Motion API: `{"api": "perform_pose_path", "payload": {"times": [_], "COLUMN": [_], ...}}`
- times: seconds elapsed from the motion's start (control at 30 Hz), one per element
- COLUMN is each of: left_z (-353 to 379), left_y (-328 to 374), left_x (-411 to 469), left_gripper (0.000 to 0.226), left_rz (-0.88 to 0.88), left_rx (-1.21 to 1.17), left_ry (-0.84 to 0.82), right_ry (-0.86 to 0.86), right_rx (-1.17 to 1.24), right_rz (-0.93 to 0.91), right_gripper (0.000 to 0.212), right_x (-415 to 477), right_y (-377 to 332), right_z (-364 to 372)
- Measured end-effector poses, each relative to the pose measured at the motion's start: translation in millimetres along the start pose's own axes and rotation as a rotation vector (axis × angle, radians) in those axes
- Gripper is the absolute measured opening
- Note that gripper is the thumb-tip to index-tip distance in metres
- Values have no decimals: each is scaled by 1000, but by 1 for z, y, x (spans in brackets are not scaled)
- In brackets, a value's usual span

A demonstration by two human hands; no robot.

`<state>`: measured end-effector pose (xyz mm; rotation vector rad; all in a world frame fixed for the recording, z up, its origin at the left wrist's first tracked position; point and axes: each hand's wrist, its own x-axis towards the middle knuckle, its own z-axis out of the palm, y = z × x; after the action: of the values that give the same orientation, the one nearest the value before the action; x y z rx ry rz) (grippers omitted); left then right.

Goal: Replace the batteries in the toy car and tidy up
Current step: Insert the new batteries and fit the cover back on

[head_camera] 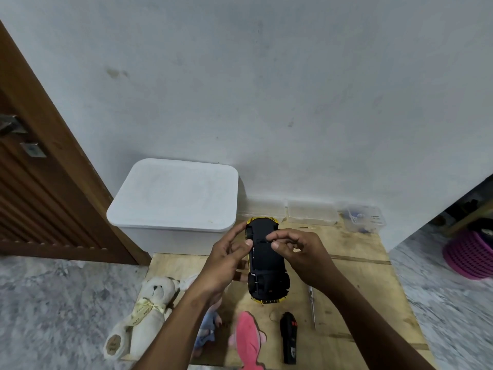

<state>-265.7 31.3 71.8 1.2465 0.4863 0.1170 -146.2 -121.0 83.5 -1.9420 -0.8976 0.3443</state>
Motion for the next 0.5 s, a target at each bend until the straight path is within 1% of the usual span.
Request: {"api": "perform_pose_path", "payload": {"times": [0.1,0.23,0.37,0.5], "left_z": [-1,-2,-2,-2], "left_y": [-1,-3,-1,-1], "left_x": [1,2,3,3], "left_gripper": [39,41,40,38], "left_rz": [2,1,10,19], "left_rx": [2,3,5,25], "left_ry": [-4,9,12,16], "right_ry": [11,3,16,58], "right_rx": [-64,-138,-230,-240], "right_rz": [-16,-39,-116,-79], "right_gripper": [32,19,22,32], "right_x": [-1,-2,-2,-5], "right_y": [0,-3,-6,-5], "right_z": [2,0,2,5]}}
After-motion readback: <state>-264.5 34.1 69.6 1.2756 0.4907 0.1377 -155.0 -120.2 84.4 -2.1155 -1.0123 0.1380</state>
